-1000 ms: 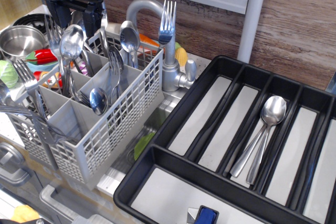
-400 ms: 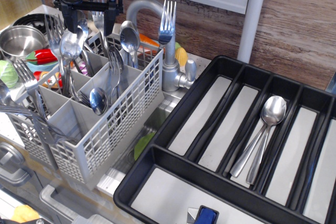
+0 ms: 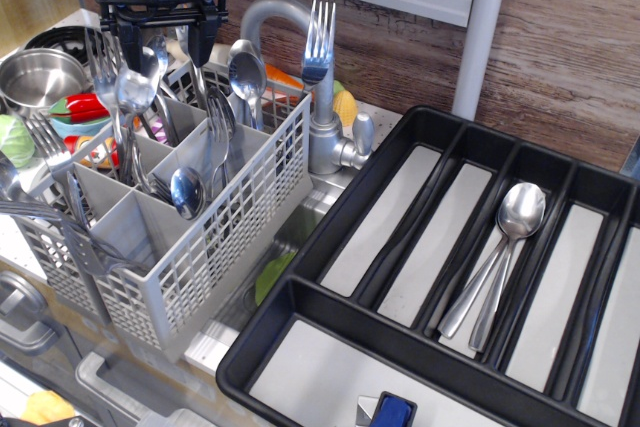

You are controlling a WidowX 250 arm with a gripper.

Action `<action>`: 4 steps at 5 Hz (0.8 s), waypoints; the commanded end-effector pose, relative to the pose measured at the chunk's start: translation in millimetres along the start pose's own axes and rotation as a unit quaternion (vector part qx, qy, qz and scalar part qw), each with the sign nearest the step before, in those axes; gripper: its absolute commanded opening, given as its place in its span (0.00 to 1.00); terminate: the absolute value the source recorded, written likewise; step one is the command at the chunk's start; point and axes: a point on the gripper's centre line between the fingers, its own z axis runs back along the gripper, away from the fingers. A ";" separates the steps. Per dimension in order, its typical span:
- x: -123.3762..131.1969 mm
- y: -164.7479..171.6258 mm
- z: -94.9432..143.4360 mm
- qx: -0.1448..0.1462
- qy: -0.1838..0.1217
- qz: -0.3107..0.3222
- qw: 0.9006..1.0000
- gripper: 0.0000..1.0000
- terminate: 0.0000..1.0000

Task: Put big spoon from basket to tray

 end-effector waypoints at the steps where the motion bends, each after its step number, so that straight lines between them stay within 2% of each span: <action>1: 7.6 8.1 -0.3 0.003 -0.002 0.030 1.000 1.00 0.00; 2: 8.2 17.1 -13.7 -0.002 0.019 0.041 0.999 0.00 0.00; 4: 8.5 16.9 -10.4 -0.003 0.020 0.024 0.999 0.00 0.00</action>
